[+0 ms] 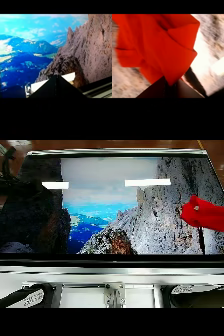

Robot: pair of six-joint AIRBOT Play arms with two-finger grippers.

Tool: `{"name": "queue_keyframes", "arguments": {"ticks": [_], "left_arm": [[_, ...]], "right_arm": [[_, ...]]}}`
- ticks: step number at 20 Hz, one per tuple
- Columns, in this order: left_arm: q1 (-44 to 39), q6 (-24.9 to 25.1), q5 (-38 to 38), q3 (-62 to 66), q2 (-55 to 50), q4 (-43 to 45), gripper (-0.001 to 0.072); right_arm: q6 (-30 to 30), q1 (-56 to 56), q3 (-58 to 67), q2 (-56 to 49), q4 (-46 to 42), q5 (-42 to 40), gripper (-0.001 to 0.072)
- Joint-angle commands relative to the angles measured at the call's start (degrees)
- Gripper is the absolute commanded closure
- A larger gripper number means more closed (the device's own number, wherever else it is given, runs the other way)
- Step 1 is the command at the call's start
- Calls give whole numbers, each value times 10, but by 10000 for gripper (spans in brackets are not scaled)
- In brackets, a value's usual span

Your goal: Fold the shirts.

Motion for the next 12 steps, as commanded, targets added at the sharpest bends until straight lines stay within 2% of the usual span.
{"name": "queue_keyframes", "arguments": {"ticks": [1,8,12], "left_arm": [[-42,-12,21,-53,0,0,677],[-72,-11,40,-59,0,0,677],[-72,-11,49,-59,0,0,677]], "right_arm": [[-2,-98,-101,-11,-49,23,656],[-1,-188,-317,42,-23,8,656],[15,-189,-387,102,-70,-33,655]]}}
